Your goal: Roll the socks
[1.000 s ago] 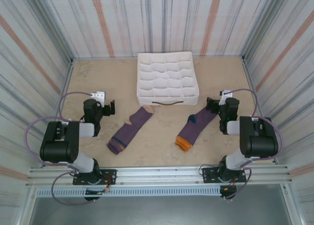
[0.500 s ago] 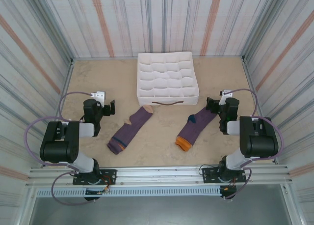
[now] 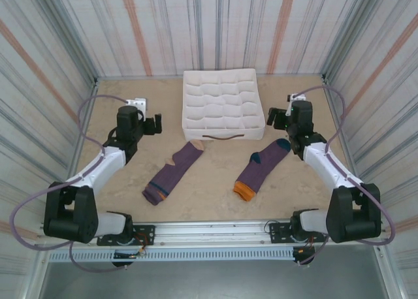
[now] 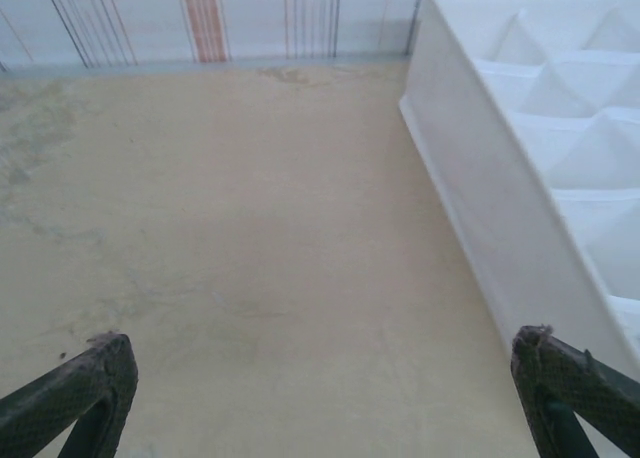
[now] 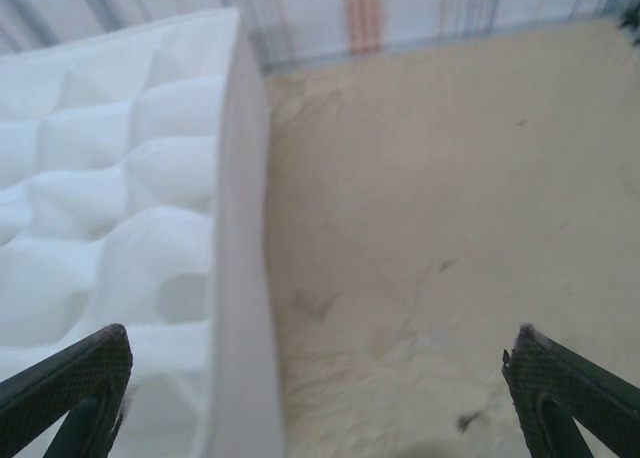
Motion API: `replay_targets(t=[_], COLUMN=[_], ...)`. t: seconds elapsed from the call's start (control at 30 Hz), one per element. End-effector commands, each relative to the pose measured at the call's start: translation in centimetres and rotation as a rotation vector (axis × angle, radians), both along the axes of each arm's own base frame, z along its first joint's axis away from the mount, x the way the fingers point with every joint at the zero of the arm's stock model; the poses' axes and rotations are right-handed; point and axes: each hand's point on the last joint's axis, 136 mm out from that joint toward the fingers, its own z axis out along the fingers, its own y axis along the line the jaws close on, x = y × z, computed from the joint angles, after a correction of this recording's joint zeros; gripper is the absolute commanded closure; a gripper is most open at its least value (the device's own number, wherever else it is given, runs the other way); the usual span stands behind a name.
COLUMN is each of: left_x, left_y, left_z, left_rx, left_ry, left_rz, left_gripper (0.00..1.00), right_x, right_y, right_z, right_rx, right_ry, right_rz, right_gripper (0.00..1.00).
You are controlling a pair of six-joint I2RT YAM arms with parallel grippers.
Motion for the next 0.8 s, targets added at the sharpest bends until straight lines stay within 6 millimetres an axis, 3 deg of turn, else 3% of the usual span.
replay_targets(t=[0.0,0.13,0.37,0.47,0.6,0.77], left_x=[-3.7,-6.9,-12.1,-13.5,-15.1,-16.6], left_y=[-1.0,-4.0,-9.4,-11.7,-15.5,-18.4], left_z=[-2.2,-3.1,-3.9,-3.8,-3.4,-4.6], left_rx=[-0.115,-0.213,-0.324,-0.418,-0.424,-0.440], left_ry=[0.275,0.453,0.647,0.708,0.718,0.774], left_rz=[0.024,-0.062,-0.182,-0.199,-0.280,-0.340], left_gripper=[0.02,0.02,0.03,0.08,0.08,0.08], right_x=[-5.1,-8.5,-13.4,-15.2,-17.4,-18.4], right_y=[2.8,7.3,10.7,10.2,9.7,8.9], right_z=[-3.2,-3.3,-5.6,-7.5,-8.7,-10.0], right_rx=[-0.061,0.036,0.119,0.086,0.087,0.140], right_ry=[0.258,0.375,0.508,0.575,0.618,0.638], right_rz=[0.008,0.086,0.115,0.107,0.111,0.071], right_gripper=[0.01,0.01,0.01,0.00,0.07,0.12])
